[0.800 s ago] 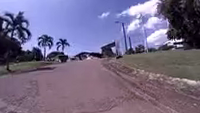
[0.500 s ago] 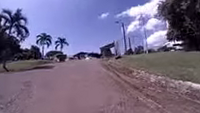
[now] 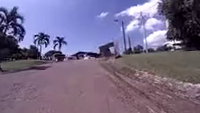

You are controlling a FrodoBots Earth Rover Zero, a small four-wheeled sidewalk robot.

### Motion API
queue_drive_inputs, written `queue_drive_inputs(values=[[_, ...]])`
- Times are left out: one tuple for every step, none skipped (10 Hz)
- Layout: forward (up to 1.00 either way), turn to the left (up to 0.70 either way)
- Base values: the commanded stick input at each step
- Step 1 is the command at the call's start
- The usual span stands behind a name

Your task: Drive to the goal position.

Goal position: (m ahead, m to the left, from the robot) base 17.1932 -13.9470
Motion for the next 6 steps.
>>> queue_drive_inputs(values=[[0.7,0.0],[0.7,0.0],[0.7,0.0],[0.7,0.0],[0.7,0.0],[0.7,0.0]])
